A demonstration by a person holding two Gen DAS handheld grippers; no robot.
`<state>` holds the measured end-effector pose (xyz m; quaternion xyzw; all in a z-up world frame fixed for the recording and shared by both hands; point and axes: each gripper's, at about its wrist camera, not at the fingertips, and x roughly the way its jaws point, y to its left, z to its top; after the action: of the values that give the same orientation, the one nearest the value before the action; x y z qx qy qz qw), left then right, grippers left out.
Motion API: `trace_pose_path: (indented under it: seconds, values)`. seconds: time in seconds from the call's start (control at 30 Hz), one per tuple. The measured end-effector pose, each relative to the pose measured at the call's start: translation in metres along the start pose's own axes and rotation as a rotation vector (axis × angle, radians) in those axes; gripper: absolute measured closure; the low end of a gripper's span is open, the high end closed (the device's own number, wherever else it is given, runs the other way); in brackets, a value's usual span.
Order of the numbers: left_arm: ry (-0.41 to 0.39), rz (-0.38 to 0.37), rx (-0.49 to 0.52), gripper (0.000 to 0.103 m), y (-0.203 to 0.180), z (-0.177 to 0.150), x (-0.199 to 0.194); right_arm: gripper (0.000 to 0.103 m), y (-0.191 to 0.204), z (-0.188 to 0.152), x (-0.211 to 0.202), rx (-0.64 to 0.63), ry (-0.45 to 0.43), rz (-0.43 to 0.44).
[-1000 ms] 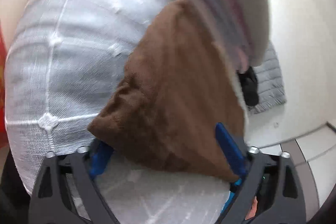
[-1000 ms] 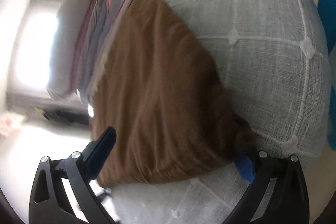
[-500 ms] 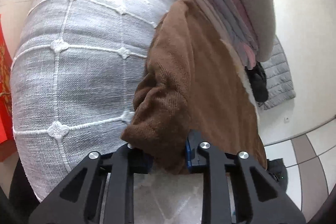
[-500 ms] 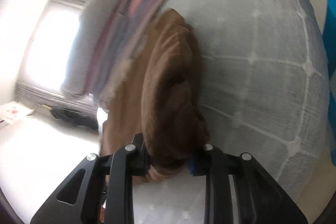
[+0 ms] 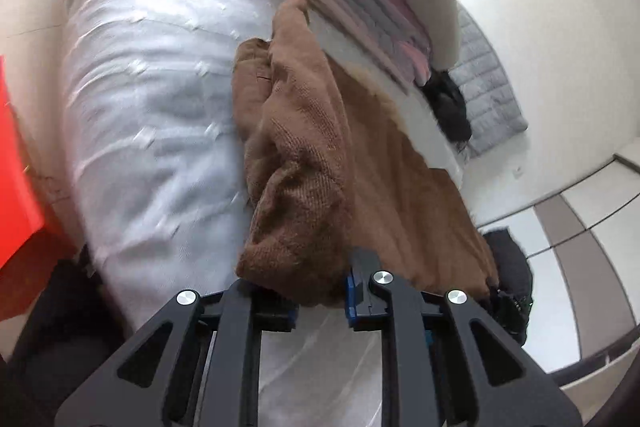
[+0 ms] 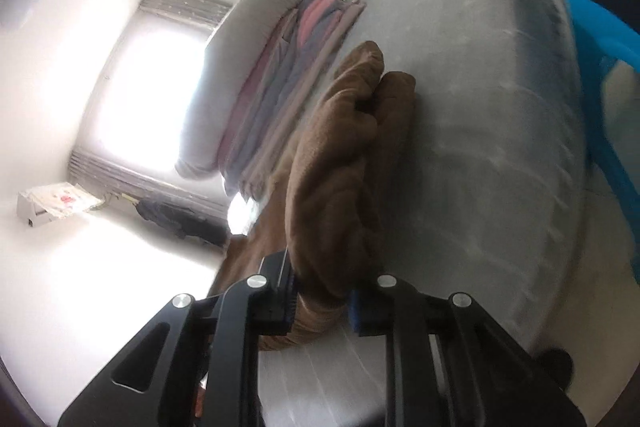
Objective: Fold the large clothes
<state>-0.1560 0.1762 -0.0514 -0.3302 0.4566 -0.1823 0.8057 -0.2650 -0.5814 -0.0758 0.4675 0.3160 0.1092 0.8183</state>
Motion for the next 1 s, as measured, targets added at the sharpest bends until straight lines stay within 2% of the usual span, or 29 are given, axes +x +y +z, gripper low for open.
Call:
trace_pose_path:
  seconds: [0.1,0.13,0.17,0.2,0.27,0.3,0.43,0.57,0.63,0.73,0.8,0.83,0.9,1.0]
  values:
    - [0.075,0.126,-0.022,0.074,0.02,-0.016,0.006,0.079,-0.022,-0.017,-0.003,0.012,0.053,-0.066]
    - [0.09,0.19,-0.035,0.064,0.029,-0.019,0.007,0.076,-0.036,-0.018,-0.001,0.049,0.064,-0.066]
    - [0.08,0.205,-0.031,0.059,0.03,-0.021,0.002,0.074,-0.044,-0.019,0.0,0.077,0.067,-0.061]
    - [0.053,0.232,-0.009,0.056,0.027,-0.023,-0.004,0.072,-0.049,-0.018,0.002,0.098,0.073,-0.061]
    - [-0.043,0.378,0.106,0.05,0.007,-0.027,-0.021,0.066,-0.053,-0.016,0.005,0.102,0.068,-0.076]
    - [-0.092,0.426,0.151,0.047,-0.002,-0.029,-0.029,0.06,-0.054,-0.015,0.006,0.105,0.064,-0.085]
    - [-0.245,0.466,0.278,0.026,-0.036,-0.029,-0.054,0.044,-0.066,-0.012,0.007,0.145,0.068,-0.104]
    - [-0.254,0.492,0.368,0.023,-0.054,-0.029,-0.044,0.043,-0.068,-0.02,-0.012,0.149,0.042,-0.168]
    - [-0.249,0.497,0.399,0.023,-0.059,-0.034,-0.037,0.038,-0.056,-0.022,-0.02,0.051,0.025,-0.294]
    - [-0.251,0.516,0.448,0.023,-0.068,-0.041,-0.028,0.038,-0.026,-0.031,-0.03,-0.124,-0.03,-0.47]
    - [-0.249,0.523,0.456,0.023,-0.069,-0.044,-0.025,0.038,0.008,-0.041,-0.041,-0.291,-0.135,-0.586]
    - [-0.248,0.52,0.453,0.022,-0.067,-0.046,-0.025,0.038,0.029,-0.045,-0.045,-0.373,-0.189,-0.605]
    - [-0.234,0.509,0.433,0.022,-0.062,-0.048,-0.024,0.037,0.057,-0.047,-0.045,-0.461,-0.23,-0.576]
    - [-0.222,0.495,0.382,0.021,-0.05,-0.048,-0.023,0.024,0.112,-0.049,-0.014,-0.637,-0.205,-0.508]
